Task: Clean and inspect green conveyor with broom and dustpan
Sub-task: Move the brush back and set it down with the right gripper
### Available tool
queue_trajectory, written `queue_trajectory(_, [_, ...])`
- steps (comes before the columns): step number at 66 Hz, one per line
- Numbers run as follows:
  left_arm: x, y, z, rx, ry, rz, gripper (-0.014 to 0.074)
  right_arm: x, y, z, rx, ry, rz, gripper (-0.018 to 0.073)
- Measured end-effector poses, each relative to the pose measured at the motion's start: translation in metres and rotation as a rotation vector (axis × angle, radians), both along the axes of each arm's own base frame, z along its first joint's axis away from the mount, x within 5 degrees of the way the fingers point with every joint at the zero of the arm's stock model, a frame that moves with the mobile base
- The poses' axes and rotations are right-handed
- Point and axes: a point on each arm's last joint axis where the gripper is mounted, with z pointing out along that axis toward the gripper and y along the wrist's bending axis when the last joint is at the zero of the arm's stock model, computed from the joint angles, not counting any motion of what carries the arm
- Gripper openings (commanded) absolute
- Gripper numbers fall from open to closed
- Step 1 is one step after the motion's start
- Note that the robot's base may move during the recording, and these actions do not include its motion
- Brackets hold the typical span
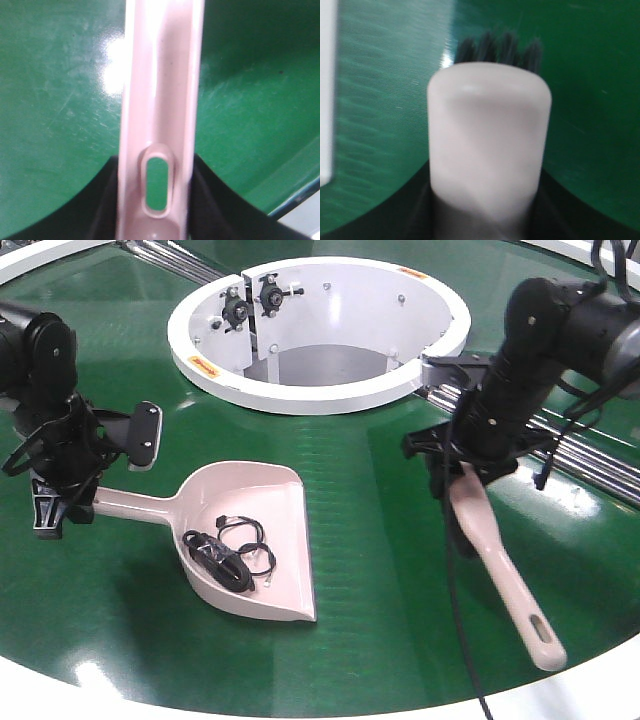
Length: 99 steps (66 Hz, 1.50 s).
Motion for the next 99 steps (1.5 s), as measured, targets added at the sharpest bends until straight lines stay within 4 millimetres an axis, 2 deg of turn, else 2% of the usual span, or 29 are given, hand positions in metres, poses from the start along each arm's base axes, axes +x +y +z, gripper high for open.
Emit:
queue_trajectory(18, [0.000, 0.000, 0.000, 0.000, 0.000, 0.000, -0.0006, 0.007, -0.030, -0.031, -0.046, 0.076, -0.030, -0.0001])
queue_trajectory(43, [0.000, 0.000, 0.000, 0.000, 0.000, 0.000, -0.0006, 0.019, -0.033, -0.081, -0.063, 0.183, -0.036, -0.0001])
queue_trajectory(55, [0.000, 0.000, 0.000, 0.000, 0.000, 0.000, -0.0006, 0.019, -0.033, -0.085, -0.058, 0.198, -0.037, 0.0001])
queue_trajectory(64, [0.000, 0.000, 0.000, 0.000, 0.000, 0.000, -0.0006, 0.019, -0.033, -0.085, -0.058, 0.198, -0.036, 0.0039])
queue_trajectory(74, [0.000, 0.000, 0.000, 0.000, 0.000, 0.000, -0.0006, 0.019, -0.033, -0.085, -0.058, 0.196, -0.018, 0.0168])
queue_trajectory(84, [0.000, 0.000, 0.000, 0.000, 0.000, 0.000, -0.0006, 0.019, -0.033, -0.085, -0.058, 0.193, 0.001, 0.0386])
queue_trajectory(87, [0.000, 0.000, 0.000, 0.000, 0.000, 0.000, -0.0006, 0.019, -0.033, -0.085, -0.060, 0.192, 0.006, 0.0478])
queue_trajectory(99, [0.000, 0.000, 0.000, 0.000, 0.000, 0.000, -0.0006, 0.020, -0.033, -0.084, -0.059, 0.179, 0.010, 0.0662])
